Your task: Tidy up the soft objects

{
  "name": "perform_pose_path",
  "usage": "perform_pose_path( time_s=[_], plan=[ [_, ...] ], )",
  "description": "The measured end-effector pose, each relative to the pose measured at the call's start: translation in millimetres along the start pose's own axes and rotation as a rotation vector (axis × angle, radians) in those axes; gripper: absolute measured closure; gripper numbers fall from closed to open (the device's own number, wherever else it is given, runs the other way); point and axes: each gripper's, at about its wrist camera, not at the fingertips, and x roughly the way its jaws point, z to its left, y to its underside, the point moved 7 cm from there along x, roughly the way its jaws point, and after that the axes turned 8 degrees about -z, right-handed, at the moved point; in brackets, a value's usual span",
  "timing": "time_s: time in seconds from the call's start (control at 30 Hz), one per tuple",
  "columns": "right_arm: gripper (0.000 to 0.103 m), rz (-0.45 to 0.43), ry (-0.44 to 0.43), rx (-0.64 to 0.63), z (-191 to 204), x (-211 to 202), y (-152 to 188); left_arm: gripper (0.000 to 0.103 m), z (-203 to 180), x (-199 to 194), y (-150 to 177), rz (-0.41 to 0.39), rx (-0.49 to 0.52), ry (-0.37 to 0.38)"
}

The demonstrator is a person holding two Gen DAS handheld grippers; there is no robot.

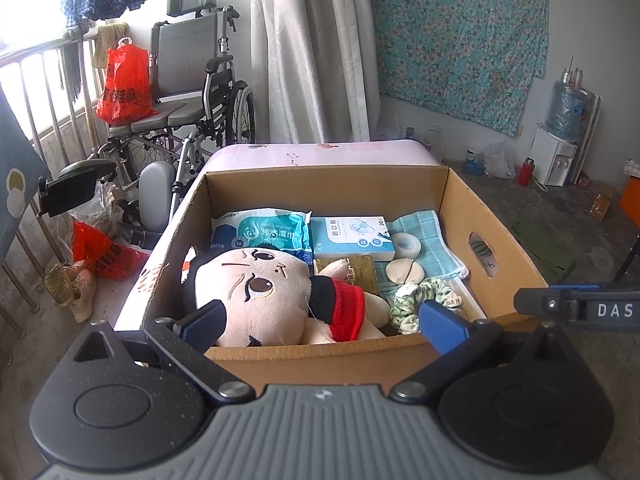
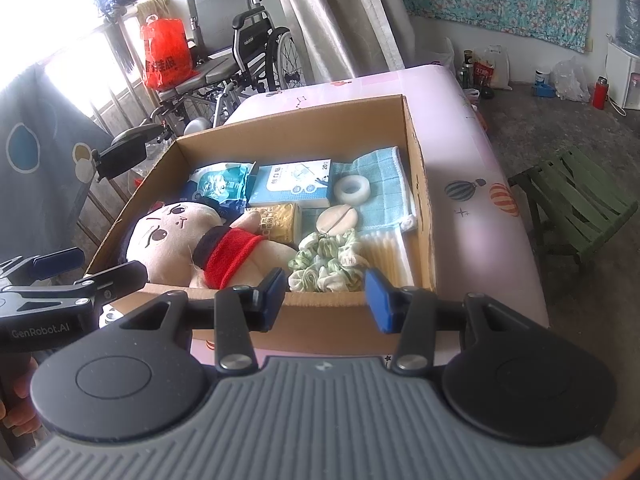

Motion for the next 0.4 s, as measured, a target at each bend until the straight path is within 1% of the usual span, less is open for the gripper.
perform_pose_path(
  time_s=[0.17,0.27,0.3,0.4],
  plan=[
    [0.059,-0.006,-0.003,0.006,-0.6,-0.7,-0.4,0.000,-2.2,-1.7,-1.7,-0.017,0.011,0.019],
    [0.059,-0.010,0.000,0.010,-1.9,-2.4,0.8,0.001,-4.7,-1.2,1.4,-0.011,0.032,0.018],
    [0.059,-0.011,0.002,0.011,-2.6,-2.9,1.2,0.001,-6.4,-1.5,2.8,-0.010,0.042,0.029],
    [0.059,-0.006,0.010,0.013,-5.0,-3.5,2.9,0.001,-8.3,-1.1,5.7,-0.004,0.035,0.042]
  ],
)
